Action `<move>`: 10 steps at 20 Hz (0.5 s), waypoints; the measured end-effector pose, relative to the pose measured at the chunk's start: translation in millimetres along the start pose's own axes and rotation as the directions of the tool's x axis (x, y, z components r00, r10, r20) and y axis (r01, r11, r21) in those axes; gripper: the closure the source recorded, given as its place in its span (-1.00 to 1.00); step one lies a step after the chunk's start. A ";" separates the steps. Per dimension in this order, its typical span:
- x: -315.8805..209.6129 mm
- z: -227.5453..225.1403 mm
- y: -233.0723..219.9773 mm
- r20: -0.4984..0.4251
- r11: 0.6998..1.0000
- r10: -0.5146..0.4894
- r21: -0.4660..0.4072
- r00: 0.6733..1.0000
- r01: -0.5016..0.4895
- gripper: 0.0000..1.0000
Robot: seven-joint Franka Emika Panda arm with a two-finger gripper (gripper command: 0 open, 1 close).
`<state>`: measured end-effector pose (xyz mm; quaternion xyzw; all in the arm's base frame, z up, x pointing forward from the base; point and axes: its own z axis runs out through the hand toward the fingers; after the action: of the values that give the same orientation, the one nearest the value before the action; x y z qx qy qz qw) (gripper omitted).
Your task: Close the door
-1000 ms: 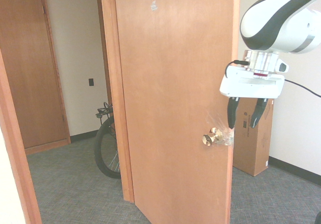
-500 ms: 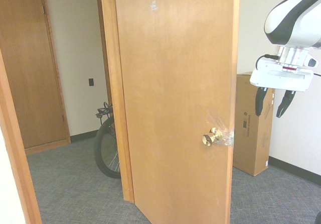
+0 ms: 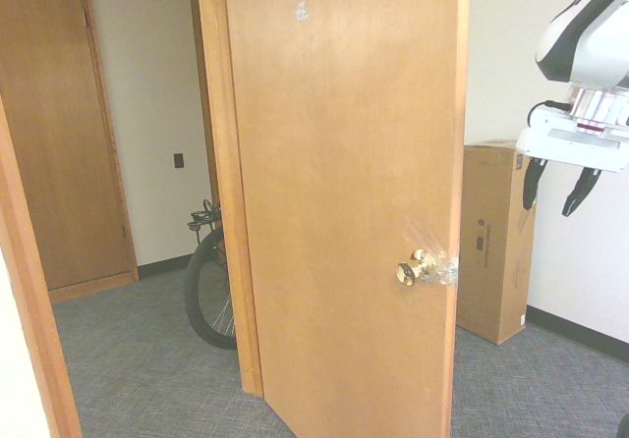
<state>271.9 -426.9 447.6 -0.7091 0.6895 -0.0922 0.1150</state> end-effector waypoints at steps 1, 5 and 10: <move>2.7 3.6 -6.6 0.003 1.000 0.002 0.013 1.000 -0.002 -1.00; 0.5 22.9 -37.4 -0.012 0.995 0.017 0.095 1.000 -0.016 -1.00; -10.5 47.9 -67.0 -0.021 0.987 -0.019 0.159 1.000 0.022 -1.00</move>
<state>349.6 -413.2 421.5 -0.7038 0.6737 -0.1551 0.1638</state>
